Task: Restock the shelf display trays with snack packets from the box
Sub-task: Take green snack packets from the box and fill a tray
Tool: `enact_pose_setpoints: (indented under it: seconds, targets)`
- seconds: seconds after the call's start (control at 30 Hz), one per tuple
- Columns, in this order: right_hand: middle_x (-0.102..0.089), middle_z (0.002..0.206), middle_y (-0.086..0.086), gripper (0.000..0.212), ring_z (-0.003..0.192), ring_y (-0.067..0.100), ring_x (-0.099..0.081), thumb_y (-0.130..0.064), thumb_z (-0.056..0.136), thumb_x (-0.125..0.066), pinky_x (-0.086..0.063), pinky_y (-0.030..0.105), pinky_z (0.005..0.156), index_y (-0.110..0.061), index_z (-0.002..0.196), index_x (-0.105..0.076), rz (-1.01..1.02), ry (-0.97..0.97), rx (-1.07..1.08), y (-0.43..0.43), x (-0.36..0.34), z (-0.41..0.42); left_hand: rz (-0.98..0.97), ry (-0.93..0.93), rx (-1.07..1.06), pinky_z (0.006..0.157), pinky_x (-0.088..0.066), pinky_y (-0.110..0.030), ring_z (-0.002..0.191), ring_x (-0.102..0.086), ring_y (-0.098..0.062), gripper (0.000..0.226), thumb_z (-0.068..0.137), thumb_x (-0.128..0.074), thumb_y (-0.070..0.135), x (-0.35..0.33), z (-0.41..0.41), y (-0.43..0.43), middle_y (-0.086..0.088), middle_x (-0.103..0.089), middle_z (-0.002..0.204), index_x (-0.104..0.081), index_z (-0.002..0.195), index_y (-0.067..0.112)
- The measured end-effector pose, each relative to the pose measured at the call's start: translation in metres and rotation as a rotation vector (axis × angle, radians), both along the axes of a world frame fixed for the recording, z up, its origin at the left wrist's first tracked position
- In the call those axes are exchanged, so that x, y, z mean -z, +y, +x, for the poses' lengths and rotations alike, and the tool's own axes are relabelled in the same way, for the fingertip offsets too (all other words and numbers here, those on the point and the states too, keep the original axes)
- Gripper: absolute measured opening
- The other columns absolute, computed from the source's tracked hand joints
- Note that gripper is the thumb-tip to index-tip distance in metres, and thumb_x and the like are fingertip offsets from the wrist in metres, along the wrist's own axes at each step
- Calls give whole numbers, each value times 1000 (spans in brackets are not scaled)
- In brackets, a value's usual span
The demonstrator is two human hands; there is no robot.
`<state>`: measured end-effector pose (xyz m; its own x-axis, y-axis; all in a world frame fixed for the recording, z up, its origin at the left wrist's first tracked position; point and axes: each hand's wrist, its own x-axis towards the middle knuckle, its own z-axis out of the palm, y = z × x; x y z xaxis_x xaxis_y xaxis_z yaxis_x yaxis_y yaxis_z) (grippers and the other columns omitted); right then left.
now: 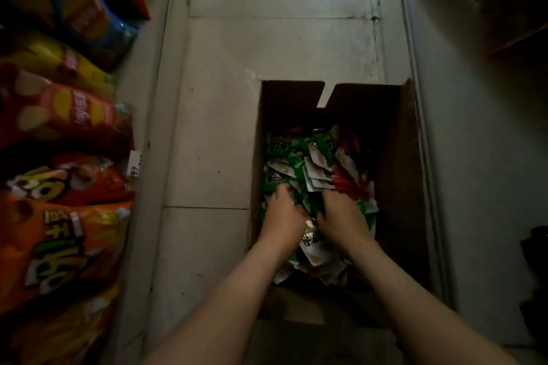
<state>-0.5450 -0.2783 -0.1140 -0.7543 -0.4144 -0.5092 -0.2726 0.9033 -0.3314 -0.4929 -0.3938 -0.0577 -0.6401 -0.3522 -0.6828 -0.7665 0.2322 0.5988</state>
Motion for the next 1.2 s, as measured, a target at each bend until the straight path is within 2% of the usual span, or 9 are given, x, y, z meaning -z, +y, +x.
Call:
enact_pose_setpoints:
  seconds: [0.1, 0.2, 0.27, 0.47, 0.73, 0.8, 0.93, 1.1, 1.2]
  targets:
    - [-43, 137, 4, 49, 131, 22, -36, -24, 86, -59, -29, 33, 108, -18, 131, -42, 79, 69, -78, 28, 13, 16, 29, -98, -34, 104, -37, -37, 129, -43, -28, 59, 94, -52, 13, 11, 19, 4, -11, -38, 144, -26, 147, 14]
    - [-6, 159, 4, 88, 147, 28, 0, -31, 85, -60, -6, 43, 118, -21, 152, -4, 299, -10, -164, 47, 20, 6, 23, -162, -66, 109, -34, -41, 134, -37, -31, 68, 95, -54, 18, 22, 28, 1, -13, -32, 149, -17, 152, 16]
    - [1, 160, 4, 92, 146, 33, 3, -26, 85, -57, -9, 45, 118, -22, 152, 6, 387, -41, -216, 52, 21, -3, 10, -169, -44, 108, -33, -41, 133, -37, -33, 66, 94, -53, 17, 26, 29, -2, -14, -33, 148, -19, 151, 16]
    - [-39, 142, 5, 58, 130, 32, -38, -13, 90, -51, -37, 40, 101, -22, 143, -29, 352, 150, -266, 51, 26, -18, -47, -139, 55, 106, -39, -44, 129, -41, -31, 60, 95, -49, 11, 35, 27, 7, -12, -35, 146, -26, 149, 18]
    - [-65, 106, 7, 17, 97, 28, -62, -14, 95, -45, -38, 53, 104, -12, 108, -55, 198, 188, -347, 42, 5, -15, -8, -62, 57, 106, -40, -49, 131, -38, -27, 59, 93, -45, 5, 27, 28, 30, -4, -33, 146, -33, 145, 30]
    - [-64, 100, 5, 12, 96, 28, -62, -21, 96, -45, -35, 55, 105, -14, 101, -54, 120, 138, -250, 36, -9, -11, 4, -64, 7, 102, -44, -44, 125, -44, -27, 56, 93, -46, 5, 19, 29, 30, -5, -39, 140, -38, 143, 31]
    - [-53, 75, -4, 17, 92, 25, -60, -23, 96, -46, -33, 45, 109, -21, 80, -48, -223, -33, 173, 32, -51, -10, 153, -73, -177, 64, -44, -23, 95, -54, -17, 43, 95, -50, 11, -7, 23, 31, -3, -53, 125, -46, 135, 27]
    - [-70, 102, 9, 12, 103, 27, -65, -18, 95, -55, -50, 47, 94, -23, 90, -64, -708, -438, 759, 40, -95, -4, 545, -58, -425, 92, -49, -32, 115, -52, -19, 53, 93, -58, 41, -23, 27, 33, -7, -49, 135, -43, 139, 19]
    - [-73, 96, 14, 14, 93, 28, -70, -12, 95, -52, -54, 46, 88, -7, 99, -65, -886, -586, 933, 46, -101, 4, 653, -105, -486, 83, -53, -27, 108, -60, -21, 61, 88, -61, 48, -22, 35, 31, -11, -59, 123, -48, 135, 12]
